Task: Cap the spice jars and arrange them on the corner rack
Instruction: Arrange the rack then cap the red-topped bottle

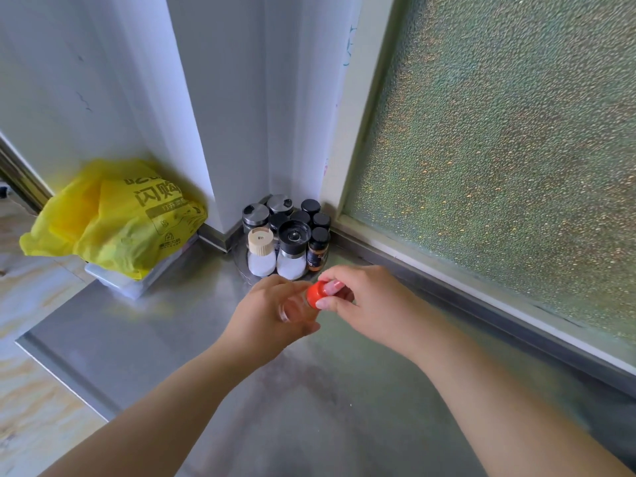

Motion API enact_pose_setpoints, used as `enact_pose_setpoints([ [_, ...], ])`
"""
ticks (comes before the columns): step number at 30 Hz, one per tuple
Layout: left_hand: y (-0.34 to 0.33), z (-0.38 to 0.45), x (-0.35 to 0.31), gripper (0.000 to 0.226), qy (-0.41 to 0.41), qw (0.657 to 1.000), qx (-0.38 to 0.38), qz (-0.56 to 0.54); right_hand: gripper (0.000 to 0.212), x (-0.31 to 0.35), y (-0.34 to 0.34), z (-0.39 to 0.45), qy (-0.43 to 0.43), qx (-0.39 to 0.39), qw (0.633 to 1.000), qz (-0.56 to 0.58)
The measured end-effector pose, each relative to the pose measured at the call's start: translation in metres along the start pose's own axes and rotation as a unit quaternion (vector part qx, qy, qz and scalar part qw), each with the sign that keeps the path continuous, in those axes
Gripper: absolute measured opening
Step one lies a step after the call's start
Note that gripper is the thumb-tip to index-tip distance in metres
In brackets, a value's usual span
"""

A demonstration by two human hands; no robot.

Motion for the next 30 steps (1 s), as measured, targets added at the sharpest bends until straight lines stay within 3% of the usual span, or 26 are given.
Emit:
enact_pose_setpoints([
  [7,0.003,0.003,0.029,0.047,0.056,0.998,0.034,-0.024,0.033,0.003,-0.023,0.018,-0.030,0.020,0.995,0.092],
  [12,0.012,0.017,0.045,0.050,0.083,0.995,0.043,-0.035,0.036,0.013,-0.041,0.038,-0.021,0.008,0.997,0.077],
  [15,0.020,0.030,0.063,0.058,0.088,0.991,0.073,-0.064,0.030,0.009,-0.039,0.054,-0.040,-0.029,0.997,0.055],
  [17,0.037,0.042,0.077,0.062,0.097,0.991,0.050,-0.073,0.029,0.003,-0.029,0.065,-0.058,-0.063,0.995,0.054],
  [22,0.079,0.084,0.087,0.046,0.048,0.995,-0.043,0.082,0.032,-0.002,-0.019,0.096,-0.072,-0.088,0.993,0.030],
  [30,0.049,0.126,0.098,0.051,-0.015,0.978,0.051,0.204,0.029,0.005,-0.045,0.113,-0.083,-0.061,0.995,0.004],
])
Point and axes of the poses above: each hand's wrist, its own z-axis towards the middle knuckle, its own y-axis out of the back of the hand, x = y × z, the point moved 7 cm from there along z, towards the middle knuckle, and after that the axes turned 4 degrees about -z, right-handed, at the moved point
